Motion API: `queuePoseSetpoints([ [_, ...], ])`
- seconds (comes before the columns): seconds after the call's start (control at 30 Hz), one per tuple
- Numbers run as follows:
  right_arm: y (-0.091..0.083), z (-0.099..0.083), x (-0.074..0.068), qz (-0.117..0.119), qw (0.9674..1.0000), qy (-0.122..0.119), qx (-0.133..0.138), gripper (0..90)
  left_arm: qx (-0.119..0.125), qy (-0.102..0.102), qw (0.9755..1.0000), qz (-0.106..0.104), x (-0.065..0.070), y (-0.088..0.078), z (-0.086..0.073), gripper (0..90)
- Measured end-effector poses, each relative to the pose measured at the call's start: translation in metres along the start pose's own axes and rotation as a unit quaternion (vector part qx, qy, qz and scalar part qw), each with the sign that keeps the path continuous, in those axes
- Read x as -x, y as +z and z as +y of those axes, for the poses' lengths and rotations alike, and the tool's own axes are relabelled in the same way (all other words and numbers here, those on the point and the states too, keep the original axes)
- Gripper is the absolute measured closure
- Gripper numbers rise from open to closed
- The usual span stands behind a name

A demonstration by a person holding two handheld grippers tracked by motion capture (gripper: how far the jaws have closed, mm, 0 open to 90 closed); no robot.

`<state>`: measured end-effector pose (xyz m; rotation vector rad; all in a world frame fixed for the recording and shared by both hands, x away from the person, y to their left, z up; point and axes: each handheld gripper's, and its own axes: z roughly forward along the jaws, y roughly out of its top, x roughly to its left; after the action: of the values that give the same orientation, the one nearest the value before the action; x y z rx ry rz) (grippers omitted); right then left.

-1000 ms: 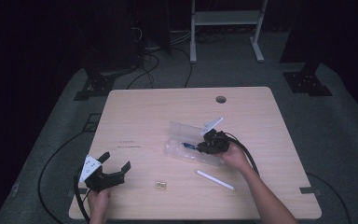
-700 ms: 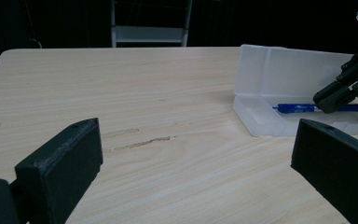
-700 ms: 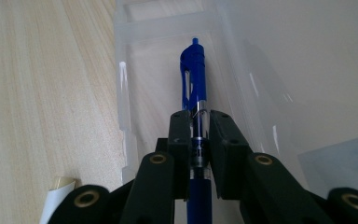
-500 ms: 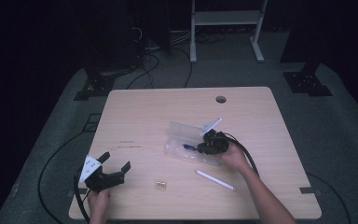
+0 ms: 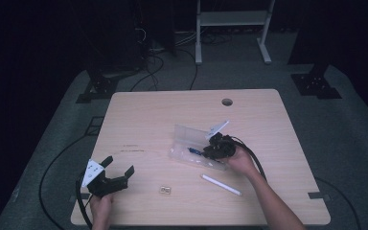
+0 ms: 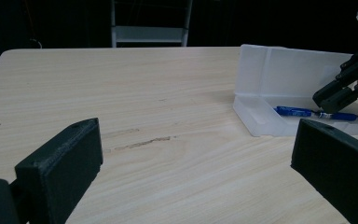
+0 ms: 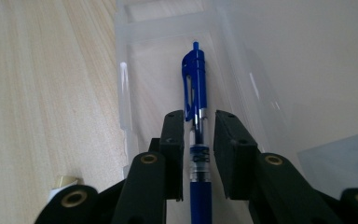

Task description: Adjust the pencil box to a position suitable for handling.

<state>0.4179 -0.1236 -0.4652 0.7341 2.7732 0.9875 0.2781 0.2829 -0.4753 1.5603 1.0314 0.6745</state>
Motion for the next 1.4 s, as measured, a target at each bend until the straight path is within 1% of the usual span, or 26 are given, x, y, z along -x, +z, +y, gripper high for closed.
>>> queuePoseSetpoints([
  [0.27,-0.011,0.001,-0.002,-0.001,0.9999,-0.004,0.014,69.4,0.000,0.000,1.0000,0.000,0.000,0.000,0.000,1.1],
  [0.4,-0.017,-0.001,-0.004,0.005,0.9997,-0.006,0.025,66.8,0.000,0.001,1.0000,0.000,0.001,0.001,0.000,1.1],
  [0.5,-0.022,-0.002,-0.007,0.007,0.9996,-0.009,0.027,64.9,-0.002,0.001,1.0000,0.000,0.001,0.001,0.000,1.1],
  [0.67,-0.031,-0.007,-0.011,0.012,0.9993,-0.011,0.033,60.6,-0.001,0.001,1.0000,0.000,0.001,0.001,0.000,1.1],
  [0.87,-0.041,-0.014,-0.013,0.017,0.9990,-0.010,0.040,59.1,-0.002,0.003,1.0000,0.001,0.001,0.001,0.000,1.1],
  [1.0,-0.048,-0.019,-0.015,0.019,0.9987,-0.009,0.046,56.4,-0.002,0.003,1.0000,0.002,0.001,0.001,0.000,1.1],
  [1.13,-0.053,-0.026,-0.019,0.022,0.9987,-0.008,0.045,54.3,-0.003,0.003,1.0000,0.002,0.001,0.001,0.000,1.1],
  [1.2,-0.054,-0.030,-0.022,0.023,0.9988,-0.006,0.043,51.4,-0.003,0.004,1.0000,0.002,0.001,0.001,0.000,1.1],
  [1.33,-0.053,-0.038,-0.026,0.026,0.9989,-0.008,0.037,50.1,-0.006,0.006,1.0000,0.001,0.002,0.001,0.000,1.1],
  [1.4,-0.053,-0.042,-0.028,0.028,0.9990,-0.004,0.034,49.6,-0.006,0.006,1.0000,0.001,0.002,0.001,0.000,1.1],
])
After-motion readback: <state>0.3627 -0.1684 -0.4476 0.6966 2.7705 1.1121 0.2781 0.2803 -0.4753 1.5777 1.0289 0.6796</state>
